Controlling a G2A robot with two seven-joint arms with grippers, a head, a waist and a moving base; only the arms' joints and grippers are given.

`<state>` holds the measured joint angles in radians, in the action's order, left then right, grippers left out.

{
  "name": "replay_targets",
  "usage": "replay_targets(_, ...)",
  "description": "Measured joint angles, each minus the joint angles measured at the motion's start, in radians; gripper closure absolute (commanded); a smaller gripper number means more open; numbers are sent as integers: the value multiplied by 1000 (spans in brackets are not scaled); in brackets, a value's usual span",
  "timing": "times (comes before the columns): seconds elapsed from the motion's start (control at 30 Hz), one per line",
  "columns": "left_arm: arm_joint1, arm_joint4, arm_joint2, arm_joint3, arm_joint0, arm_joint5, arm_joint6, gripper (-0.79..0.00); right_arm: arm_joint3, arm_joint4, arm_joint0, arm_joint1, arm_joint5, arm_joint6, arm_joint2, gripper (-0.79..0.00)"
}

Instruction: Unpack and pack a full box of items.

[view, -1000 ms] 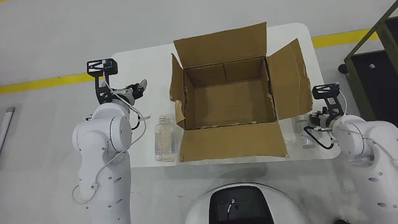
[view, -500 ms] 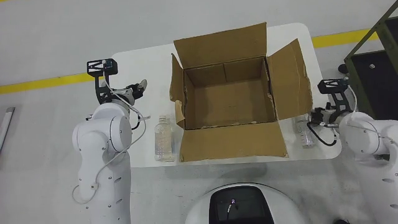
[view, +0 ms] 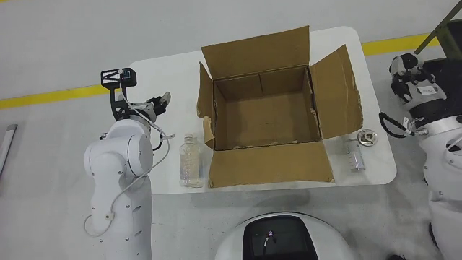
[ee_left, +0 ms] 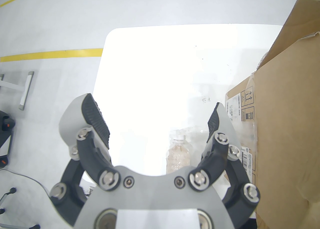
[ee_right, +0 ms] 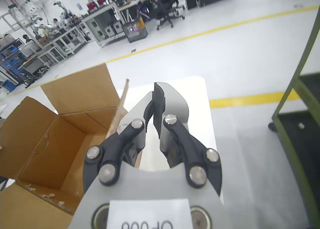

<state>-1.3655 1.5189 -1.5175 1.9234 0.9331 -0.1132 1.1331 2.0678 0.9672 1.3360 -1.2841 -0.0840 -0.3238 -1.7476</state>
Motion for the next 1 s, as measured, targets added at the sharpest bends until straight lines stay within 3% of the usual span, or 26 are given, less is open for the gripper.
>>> replay_targets(0.3, 0, 0, 0, 0, 0, 0, 0, -785, 15, 103, -36, -1, -15, 94, 113, 0)
replay_targets(0.6, 0, -3, 1, 2, 4, 5, -6, -785, 15, 103, -36, -1, -13, 95, 114, 0)
replay_targets(0.83, 8, -85, -16, 64, 50, 119, -15, -785, 15, 103, -36, -1, -14, 95, 114, 0)
replay_targets(1.0, 14, -133, -34, 84, 78, 171, 105, -785, 15, 103, -36, -1, -14, 95, 114, 0)
